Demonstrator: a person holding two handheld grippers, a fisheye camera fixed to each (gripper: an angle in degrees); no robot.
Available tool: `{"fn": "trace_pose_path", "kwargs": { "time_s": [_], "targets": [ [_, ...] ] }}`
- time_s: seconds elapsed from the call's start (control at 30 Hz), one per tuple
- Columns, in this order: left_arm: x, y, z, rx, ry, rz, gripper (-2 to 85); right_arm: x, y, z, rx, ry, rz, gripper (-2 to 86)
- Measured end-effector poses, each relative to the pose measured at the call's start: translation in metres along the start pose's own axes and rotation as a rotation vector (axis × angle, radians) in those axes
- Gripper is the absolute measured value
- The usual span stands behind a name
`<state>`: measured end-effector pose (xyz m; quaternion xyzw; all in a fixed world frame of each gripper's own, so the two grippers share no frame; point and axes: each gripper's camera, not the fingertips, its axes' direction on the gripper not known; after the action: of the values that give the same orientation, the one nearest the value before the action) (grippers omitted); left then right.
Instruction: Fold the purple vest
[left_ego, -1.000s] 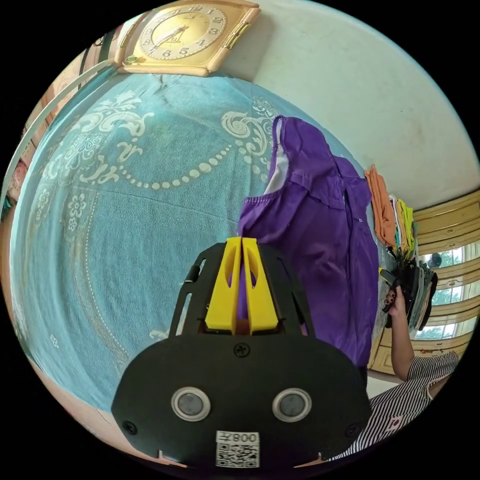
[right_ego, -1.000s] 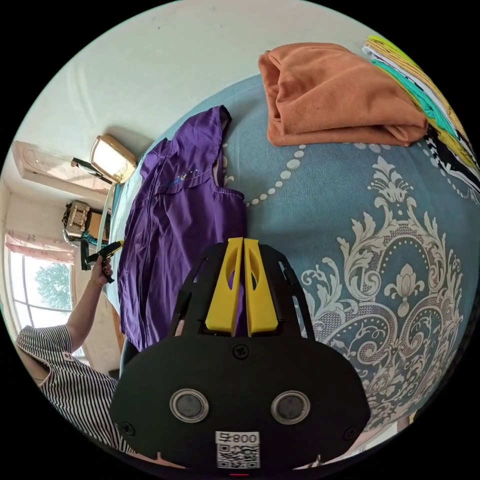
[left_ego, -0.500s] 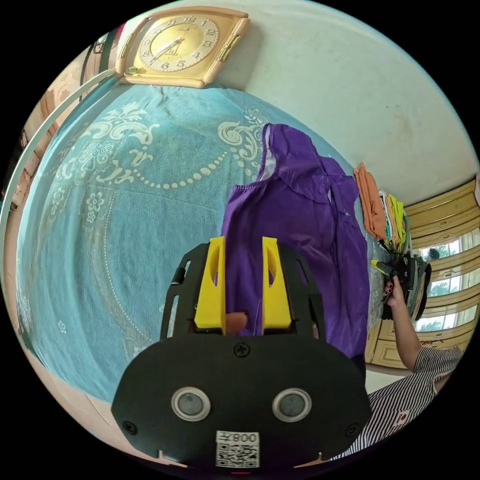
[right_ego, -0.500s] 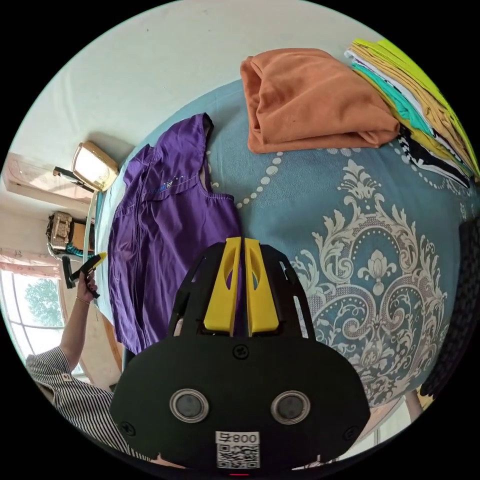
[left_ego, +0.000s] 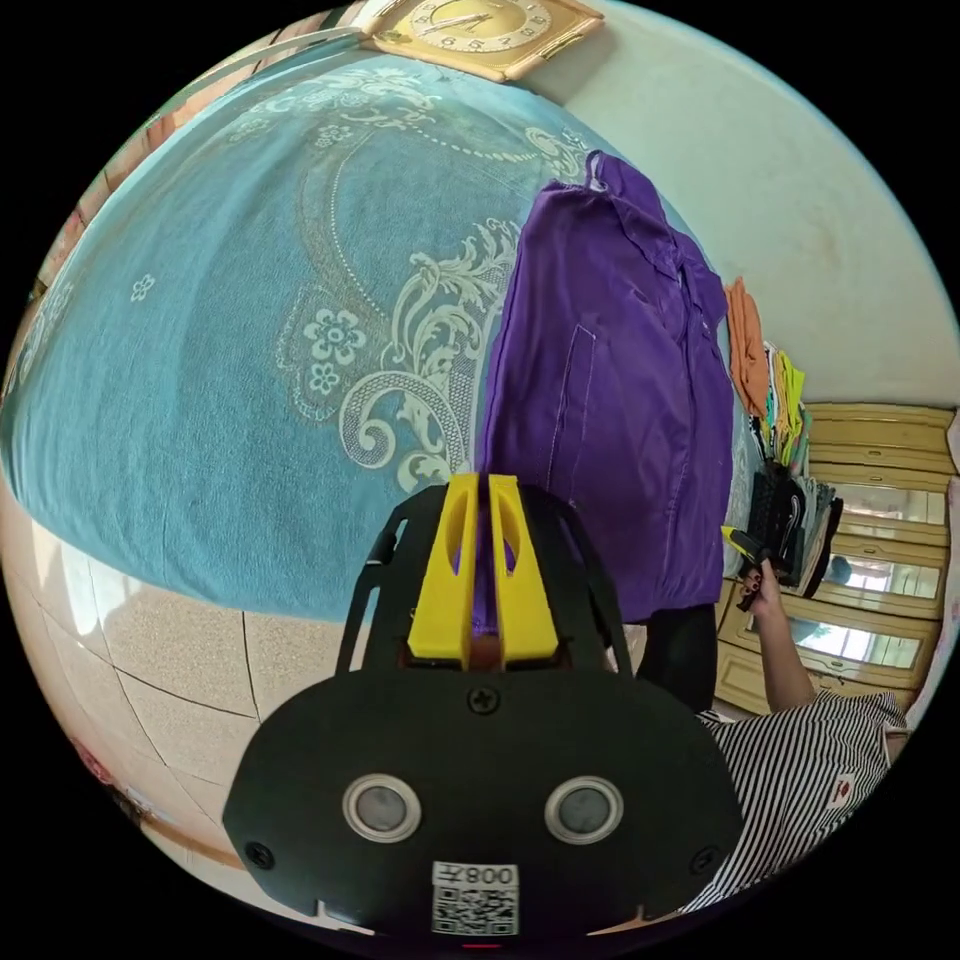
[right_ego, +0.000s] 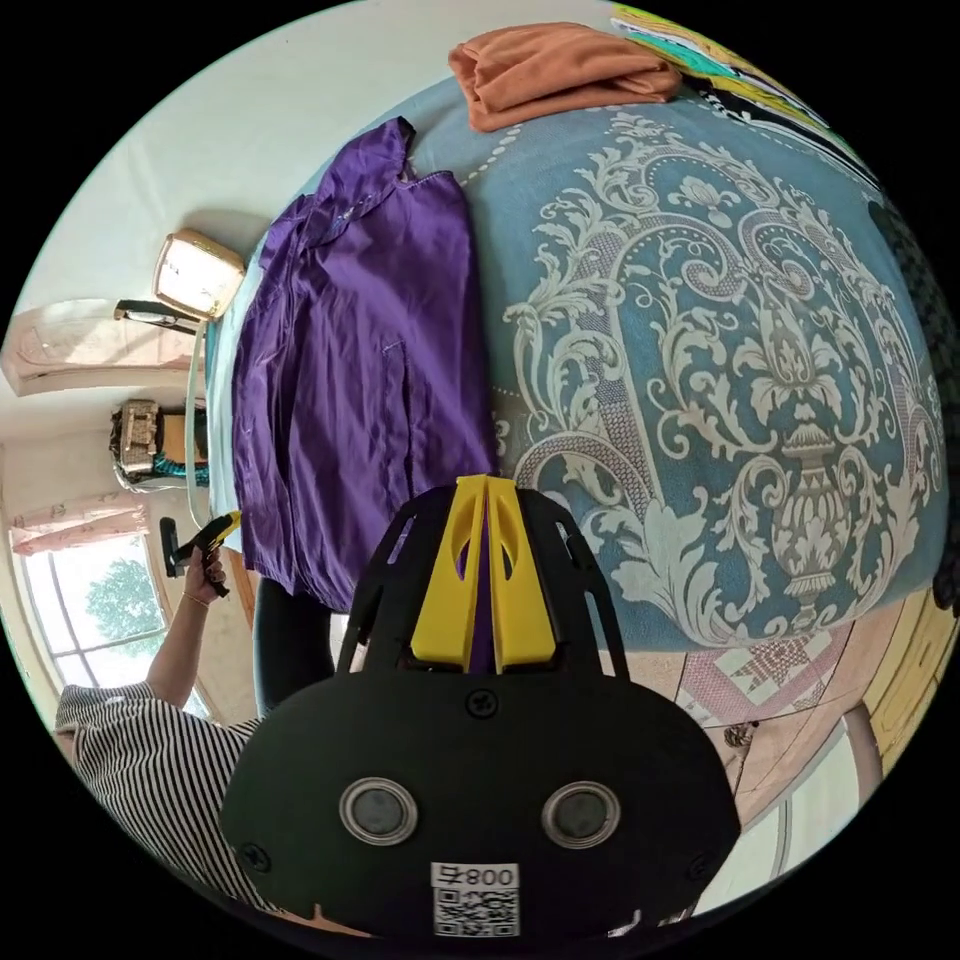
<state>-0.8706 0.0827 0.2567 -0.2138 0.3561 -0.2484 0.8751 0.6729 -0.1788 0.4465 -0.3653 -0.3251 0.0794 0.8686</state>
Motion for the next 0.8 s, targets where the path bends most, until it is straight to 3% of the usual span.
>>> {"fn": "trace_pose_path", "kwargs": {
  "time_s": [0.13, 0.43, 0.8],
  "targets": [
    [-0.004, 0.026, -0.022, 0.052, -0.003, 0.03, 2.0, 0.01, 0.022, -0.006, 0.032, 0.074, 0.005, 0.3],
    [-0.049, 0.102, -0.041, 0.035, 0.126, -0.048, 8.7, 0.056, 0.086, -0.001, 0.02, -0.025, 0.071, 0.4],
    [-0.083, 0.184, -0.036, -0.003, 0.253, -0.098, 10.4, 0.105, 0.173, 0.009, -0.004, -0.194, 0.097, 5.8]
  ]
}}
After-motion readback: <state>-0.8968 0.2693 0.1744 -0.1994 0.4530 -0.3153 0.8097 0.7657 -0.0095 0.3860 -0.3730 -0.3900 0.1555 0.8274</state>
